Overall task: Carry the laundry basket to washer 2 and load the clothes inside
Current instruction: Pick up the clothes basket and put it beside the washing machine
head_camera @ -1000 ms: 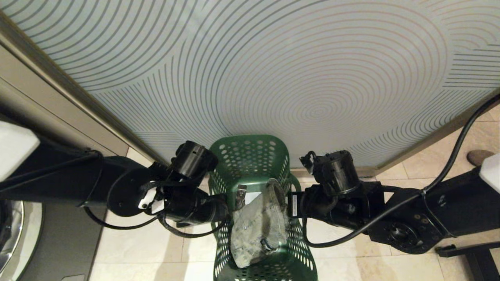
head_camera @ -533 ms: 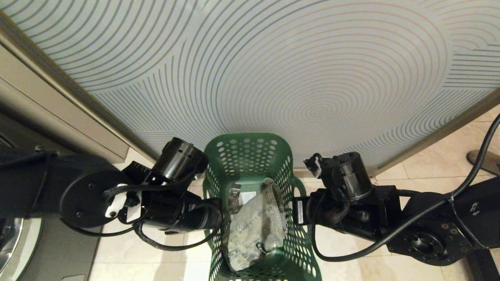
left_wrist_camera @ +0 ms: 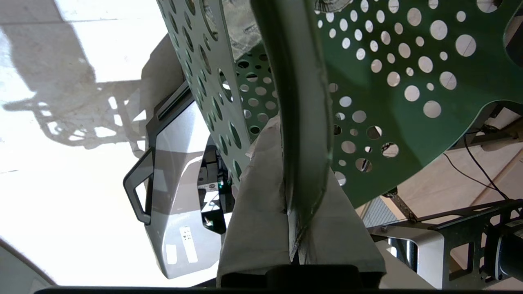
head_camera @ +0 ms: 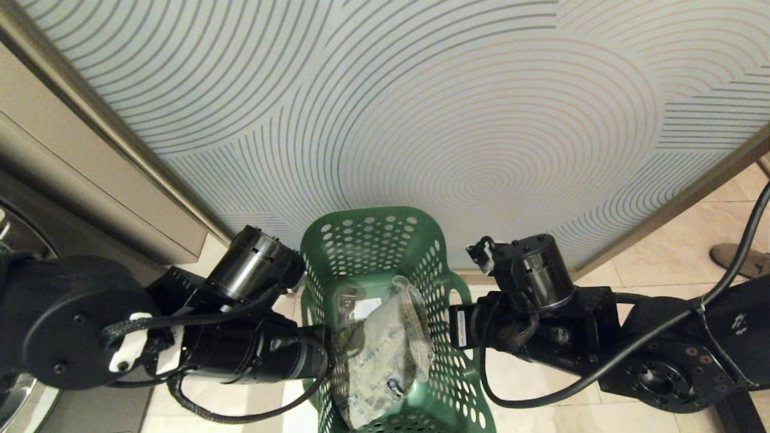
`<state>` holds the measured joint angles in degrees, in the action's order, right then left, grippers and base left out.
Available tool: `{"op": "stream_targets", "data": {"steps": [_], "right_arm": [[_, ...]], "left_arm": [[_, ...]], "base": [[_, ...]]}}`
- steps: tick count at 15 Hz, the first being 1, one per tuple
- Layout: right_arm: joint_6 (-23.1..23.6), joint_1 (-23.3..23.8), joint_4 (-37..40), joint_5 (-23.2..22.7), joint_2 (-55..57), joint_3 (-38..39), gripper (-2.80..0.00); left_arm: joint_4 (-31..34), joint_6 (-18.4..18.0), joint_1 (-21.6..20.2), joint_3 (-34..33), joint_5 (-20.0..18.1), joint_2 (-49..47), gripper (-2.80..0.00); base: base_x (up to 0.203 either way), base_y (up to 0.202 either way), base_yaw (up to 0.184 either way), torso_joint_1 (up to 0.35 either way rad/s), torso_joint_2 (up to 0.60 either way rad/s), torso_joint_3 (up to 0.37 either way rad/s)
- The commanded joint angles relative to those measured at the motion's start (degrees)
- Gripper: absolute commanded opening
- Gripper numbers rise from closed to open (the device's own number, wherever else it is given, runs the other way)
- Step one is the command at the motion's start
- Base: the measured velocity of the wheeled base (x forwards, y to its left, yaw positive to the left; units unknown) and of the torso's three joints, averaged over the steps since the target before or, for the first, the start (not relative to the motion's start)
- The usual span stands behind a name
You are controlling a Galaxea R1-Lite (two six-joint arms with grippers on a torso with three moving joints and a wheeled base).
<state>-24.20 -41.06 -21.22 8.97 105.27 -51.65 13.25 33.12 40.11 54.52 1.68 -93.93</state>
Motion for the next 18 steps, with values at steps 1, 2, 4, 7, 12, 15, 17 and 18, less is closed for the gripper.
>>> {"op": "stream_targets", "data": {"steps": [1, 2, 4, 7, 12, 15, 17, 18], "right_arm": [[-0.23, 0.08, -0.14, 0.11, -0.26, 0.24, -2.80], [-0.16, 0.05, -0.13, 0.16, -0.85, 0.48, -2.80], [-0.06, 0.10, 0.04, 0.25, -1.37, 1.01, -2.80], [-0.06, 0.10, 0.13, 0.25, -2.04, 1.51, -2.80], [-0.06, 0.01, 0.13, 0.26, -2.70, 1.84, -2.80], [0.03, 0.10, 0.79, 0.26, -3.22, 2.08, -2.80], [0.03, 0.10, 1.36, 0.37, -3.22, 2.17, -2.80], [0.11, 0.10, 1.53, 1.03, -3.17, 2.23, -2.80]], "left_arm": [[0.02, 0.19, 0.17, -0.11, 0.08, 0.26, -2.80], [0.02, 0.19, 0.24, -0.11, 0.08, 0.41, -2.80], [0.02, 0.19, 0.24, -0.11, 0.08, 0.50, -2.80], [0.02, 0.19, 0.24, -0.11, 0.16, 0.50, -2.80], [0.91, 0.19, 1.55, -0.46, 0.34, 1.29, -2.80], [1.08, 0.19, 1.59, -0.90, 0.16, 1.73, -2.80], [1.08, 0.10, 1.73, -0.67, 0.16, 1.57, -2.80], [1.08, 0.10, 2.18, -0.64, 0.16, 1.36, -2.80]], "base": [[0.000, 0.000, 0.000, 0.002, 0.01, 0.198], [0.000, 0.000, 0.000, 0.001, 0.00, 0.207], [0.000, 0.000, 0.000, 0.003, 0.01, 0.200], [0.000, 0.000, 0.000, 0.000, 0.00, 0.210], [0.000, 0.000, 0.000, 0.001, 0.00, 0.207], [0.000, 0.000, 0.000, 0.000, 0.00, 0.229], [0.000, 0.000, 0.000, 0.002, 0.00, 0.220], [0.000, 0.000, 0.000, 0.004, 0.00, 0.199]]}}
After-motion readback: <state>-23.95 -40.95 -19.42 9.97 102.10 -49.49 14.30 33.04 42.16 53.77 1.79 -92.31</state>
